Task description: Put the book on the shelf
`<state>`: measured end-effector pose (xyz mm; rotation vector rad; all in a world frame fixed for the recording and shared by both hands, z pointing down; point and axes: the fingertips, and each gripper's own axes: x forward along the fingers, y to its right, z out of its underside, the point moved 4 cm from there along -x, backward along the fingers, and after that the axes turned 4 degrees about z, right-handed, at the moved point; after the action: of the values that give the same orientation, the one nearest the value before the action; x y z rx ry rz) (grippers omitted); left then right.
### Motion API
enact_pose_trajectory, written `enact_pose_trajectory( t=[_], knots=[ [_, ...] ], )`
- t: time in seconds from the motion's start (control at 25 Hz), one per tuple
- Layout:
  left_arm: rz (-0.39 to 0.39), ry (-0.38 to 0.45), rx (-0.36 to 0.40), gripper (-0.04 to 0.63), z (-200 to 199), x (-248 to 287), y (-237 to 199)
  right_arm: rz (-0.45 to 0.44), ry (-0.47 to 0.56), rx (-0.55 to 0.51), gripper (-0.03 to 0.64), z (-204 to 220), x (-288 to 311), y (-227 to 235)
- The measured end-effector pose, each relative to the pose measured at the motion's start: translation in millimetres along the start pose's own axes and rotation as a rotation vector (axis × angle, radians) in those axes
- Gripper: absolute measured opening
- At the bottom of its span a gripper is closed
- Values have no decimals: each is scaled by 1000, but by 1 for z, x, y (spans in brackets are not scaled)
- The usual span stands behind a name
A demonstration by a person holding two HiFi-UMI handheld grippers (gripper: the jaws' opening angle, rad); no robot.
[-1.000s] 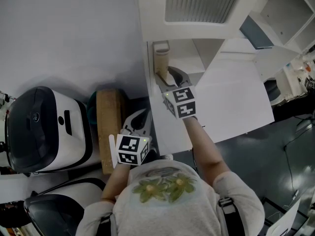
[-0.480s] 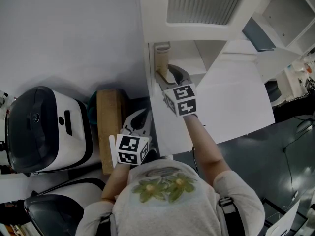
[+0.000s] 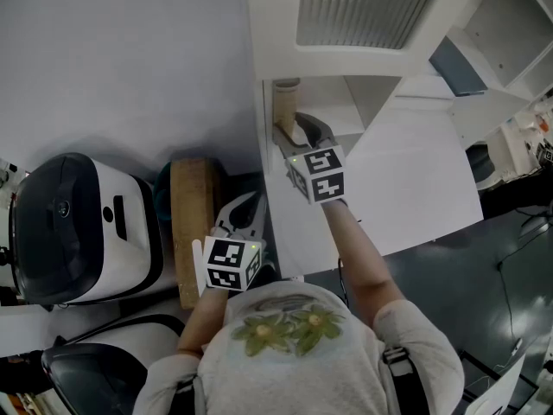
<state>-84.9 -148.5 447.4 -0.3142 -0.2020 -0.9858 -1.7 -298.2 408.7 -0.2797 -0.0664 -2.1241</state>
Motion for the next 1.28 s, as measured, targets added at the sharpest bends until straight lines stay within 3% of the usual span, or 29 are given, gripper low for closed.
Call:
enact_pose_trajectory(
  t=[0.56, 0.88, 1.16, 1.2, 1.28],
  knots=[
    [1, 1, -2, 28, -1, 2, 0, 3, 3, -3, 209, 0, 6, 4],
    [-6, 9, -16, 28, 0, -4, -1, 24, -7, 64, 220, 13, -6, -2],
    [-1, 13, -28, 28, 2, -8, -1, -63, 85, 110, 218, 20, -47, -28],
    [0, 15, -28, 28, 2, -8, 0, -74, 99, 98, 206, 19, -55, -34],
    [1, 20, -28, 28, 1, -8, 1, -84, 124, 75, 115, 17, -70, -44]
  ],
)
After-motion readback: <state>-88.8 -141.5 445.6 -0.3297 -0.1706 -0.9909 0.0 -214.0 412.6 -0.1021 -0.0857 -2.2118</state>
